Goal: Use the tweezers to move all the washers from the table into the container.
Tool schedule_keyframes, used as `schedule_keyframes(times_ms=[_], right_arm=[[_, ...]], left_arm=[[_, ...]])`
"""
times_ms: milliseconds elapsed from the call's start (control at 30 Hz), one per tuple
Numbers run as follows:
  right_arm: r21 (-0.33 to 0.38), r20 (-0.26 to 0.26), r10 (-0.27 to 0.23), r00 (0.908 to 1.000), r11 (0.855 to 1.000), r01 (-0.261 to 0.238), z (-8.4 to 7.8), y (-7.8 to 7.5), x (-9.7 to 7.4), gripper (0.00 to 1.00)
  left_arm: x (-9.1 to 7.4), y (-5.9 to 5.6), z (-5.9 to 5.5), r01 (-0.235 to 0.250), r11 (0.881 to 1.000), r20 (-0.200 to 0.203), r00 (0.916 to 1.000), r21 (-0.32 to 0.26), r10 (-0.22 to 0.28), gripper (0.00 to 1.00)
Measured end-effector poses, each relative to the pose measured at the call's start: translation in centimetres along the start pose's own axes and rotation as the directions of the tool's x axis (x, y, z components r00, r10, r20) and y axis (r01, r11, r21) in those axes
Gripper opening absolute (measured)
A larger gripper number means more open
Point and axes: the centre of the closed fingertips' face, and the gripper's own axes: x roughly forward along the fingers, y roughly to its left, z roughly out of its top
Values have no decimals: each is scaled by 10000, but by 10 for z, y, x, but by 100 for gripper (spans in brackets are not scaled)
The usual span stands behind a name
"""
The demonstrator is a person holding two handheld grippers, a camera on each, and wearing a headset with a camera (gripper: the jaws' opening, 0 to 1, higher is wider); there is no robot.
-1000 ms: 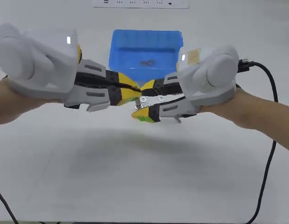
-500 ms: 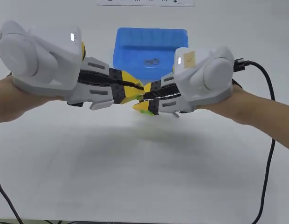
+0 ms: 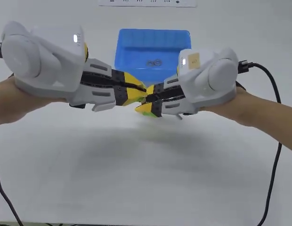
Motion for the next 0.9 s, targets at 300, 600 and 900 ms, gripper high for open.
schedule_keyframes(times_ms=[300,600,900], right_arm=[[-491,-96,33,9999,9988,-38,-4,-1,-1,10],[-430,235,-171,9996,9989,181,-3,-3,-1,8],[-331,274,-161,9995,9993,170,4,-5,-2,8]], left_arm=[[3,0,1,-36,10000,26,10000,13,36,6],[5,3,-2,-391,9990,-111,9992,-219,389,7],[1,-1,0,-445,9985,21,9990,-307,445,16]])
